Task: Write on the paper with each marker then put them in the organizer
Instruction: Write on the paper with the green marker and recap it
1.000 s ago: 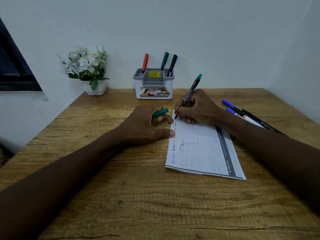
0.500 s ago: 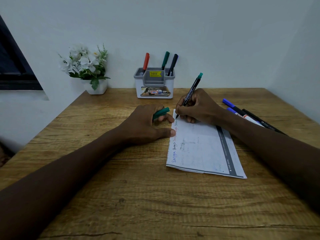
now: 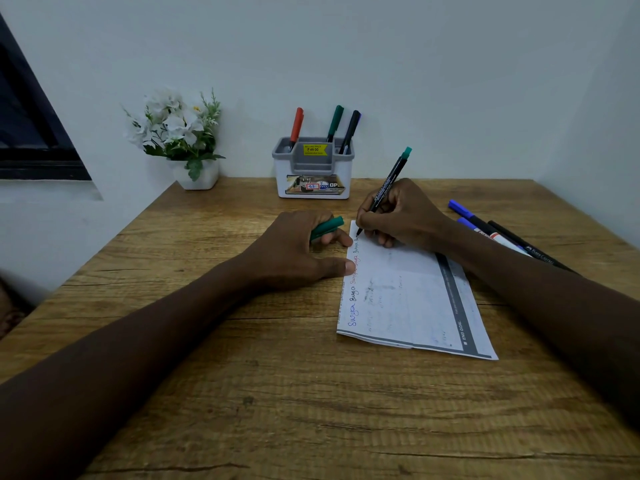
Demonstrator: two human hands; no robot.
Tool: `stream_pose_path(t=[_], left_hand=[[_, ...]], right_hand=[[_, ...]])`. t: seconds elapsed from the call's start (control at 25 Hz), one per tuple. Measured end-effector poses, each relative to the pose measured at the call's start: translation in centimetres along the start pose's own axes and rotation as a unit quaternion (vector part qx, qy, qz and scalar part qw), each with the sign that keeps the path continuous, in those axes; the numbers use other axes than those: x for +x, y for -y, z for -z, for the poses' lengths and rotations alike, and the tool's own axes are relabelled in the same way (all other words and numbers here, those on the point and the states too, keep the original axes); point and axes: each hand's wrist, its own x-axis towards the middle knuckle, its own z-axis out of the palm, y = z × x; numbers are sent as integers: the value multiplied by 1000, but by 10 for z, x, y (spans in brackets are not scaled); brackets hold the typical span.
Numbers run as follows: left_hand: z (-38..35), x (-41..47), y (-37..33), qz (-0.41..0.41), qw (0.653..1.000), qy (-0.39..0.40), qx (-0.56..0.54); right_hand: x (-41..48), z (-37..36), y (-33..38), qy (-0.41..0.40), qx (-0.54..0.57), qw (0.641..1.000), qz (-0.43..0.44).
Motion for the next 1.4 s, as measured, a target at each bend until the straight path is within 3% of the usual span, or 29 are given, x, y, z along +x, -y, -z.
stream_pose_path(t=[1.4], left_hand=[[0, 0, -1, -8, 1000, 0, -2]], right_hand=[[3, -2, 3, -26, -4, 998, -53]])
